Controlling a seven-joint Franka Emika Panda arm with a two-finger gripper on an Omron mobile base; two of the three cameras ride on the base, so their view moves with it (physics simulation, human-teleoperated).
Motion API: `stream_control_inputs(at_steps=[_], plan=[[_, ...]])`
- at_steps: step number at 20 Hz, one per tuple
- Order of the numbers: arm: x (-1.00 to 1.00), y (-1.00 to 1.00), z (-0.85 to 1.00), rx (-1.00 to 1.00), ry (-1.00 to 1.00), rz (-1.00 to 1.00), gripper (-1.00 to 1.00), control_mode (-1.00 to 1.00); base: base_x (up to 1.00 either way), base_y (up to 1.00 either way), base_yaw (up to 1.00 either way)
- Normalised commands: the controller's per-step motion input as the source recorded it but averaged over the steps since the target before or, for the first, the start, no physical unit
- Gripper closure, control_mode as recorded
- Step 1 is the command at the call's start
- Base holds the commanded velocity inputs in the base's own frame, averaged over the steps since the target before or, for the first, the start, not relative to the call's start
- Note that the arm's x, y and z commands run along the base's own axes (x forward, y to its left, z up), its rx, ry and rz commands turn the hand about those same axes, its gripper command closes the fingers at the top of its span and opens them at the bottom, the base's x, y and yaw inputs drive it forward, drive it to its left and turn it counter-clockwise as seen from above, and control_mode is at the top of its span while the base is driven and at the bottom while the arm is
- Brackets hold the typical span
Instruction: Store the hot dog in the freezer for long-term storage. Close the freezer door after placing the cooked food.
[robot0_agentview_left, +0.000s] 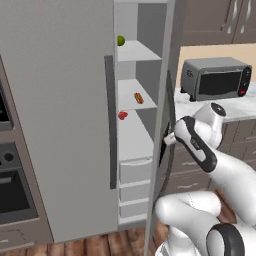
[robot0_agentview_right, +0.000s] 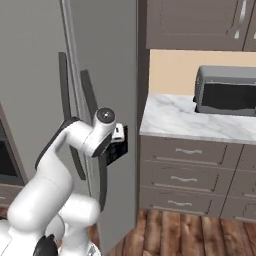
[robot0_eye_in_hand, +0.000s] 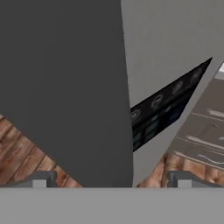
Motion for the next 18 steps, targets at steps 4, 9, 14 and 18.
stream_control_inputs(at_steps=[4,9,14,18], plan=[[0.35,0.64,0.00,-0.05,0.00,-0.04,-1.00,-1.00,0.00,0.00,0.00],[0.44,0.56,0.00,-0.09,0.01,-0.07,-1.00,-1.00,0.00,0.00,0.00],[0.49,0.59,0.00,-0.09,0.00,-0.10,-1.00,-1.00,0.00,0.00,0.00],[0.53,0.55,0.00,-0.08,0.00,-0.13,-1.00,-1.00,0.00,0.00,0.00]])
